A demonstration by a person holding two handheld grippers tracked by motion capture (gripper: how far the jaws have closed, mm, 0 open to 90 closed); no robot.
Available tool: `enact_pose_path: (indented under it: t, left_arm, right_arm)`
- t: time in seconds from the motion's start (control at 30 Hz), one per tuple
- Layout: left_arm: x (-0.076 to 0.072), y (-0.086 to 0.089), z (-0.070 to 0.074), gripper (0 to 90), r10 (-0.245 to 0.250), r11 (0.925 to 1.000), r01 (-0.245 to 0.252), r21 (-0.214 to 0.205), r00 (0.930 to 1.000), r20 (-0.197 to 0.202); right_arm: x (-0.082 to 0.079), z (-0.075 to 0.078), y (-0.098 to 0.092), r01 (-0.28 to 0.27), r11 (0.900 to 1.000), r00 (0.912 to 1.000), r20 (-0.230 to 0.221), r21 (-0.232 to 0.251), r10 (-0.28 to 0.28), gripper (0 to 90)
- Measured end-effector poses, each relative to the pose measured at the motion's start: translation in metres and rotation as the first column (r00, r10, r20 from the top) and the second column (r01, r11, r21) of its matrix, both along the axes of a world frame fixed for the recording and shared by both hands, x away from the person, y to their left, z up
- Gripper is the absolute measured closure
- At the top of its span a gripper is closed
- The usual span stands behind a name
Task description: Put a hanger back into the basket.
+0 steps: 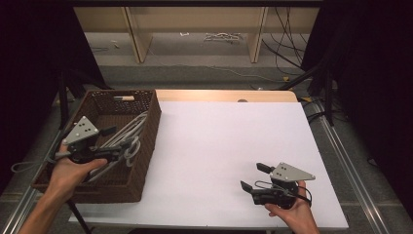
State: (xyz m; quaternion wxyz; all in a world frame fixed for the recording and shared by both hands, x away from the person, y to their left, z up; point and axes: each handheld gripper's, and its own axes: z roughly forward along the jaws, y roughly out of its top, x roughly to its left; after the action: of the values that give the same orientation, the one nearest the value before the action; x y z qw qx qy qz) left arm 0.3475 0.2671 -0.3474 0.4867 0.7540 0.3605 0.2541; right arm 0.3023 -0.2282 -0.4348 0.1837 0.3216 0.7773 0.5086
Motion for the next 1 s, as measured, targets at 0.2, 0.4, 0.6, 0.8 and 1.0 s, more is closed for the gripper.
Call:
enact_pose_path:
  t: [0.2,0.4,0.6,0.8,1.0]
  left_arm:
    - [-0.008,-0.016,0.001,26.7,-0.033,0.9973,0.037,-0.064,0.9980,0.054]
    - [-0.017,-0.034,-0.005,22.8,-0.069,0.9928,0.076,-0.093,0.9948,0.075]
    - [-0.021,-0.047,-0.012,19.0,-0.084,0.9876,0.093,-0.126,0.9938,0.073]
    - [-0.025,-0.061,-0.020,17.0,-0.115,0.9804,0.124,-0.154,0.9912,0.066]
    - [-0.029,-0.071,-0.028,17.0,-0.135,0.9756,0.146,-0.164,0.9881,0.073]
  right_arm:
    - [-0.001,0.001,-0.001,0.005,0.9999,1.0000,-0.006,-0.009,-0.005,19.5]
    - [-0.001,0.000,-0.001,0.009,1.0000,0.9994,-0.034,0.003,-0.009,19.4]
    - [-0.001,0.000,0.000,0.008,0.9999,0.9994,-0.033,0.011,-0.008,19.3]
    - [-0.001,0.000,0.000,0.006,1.0000,0.9991,-0.043,0.000,-0.006,19.2]
    - [-0.001,-0.001,0.001,0.008,1.0000,0.9993,-0.036,0.005,-0.008,18.9]
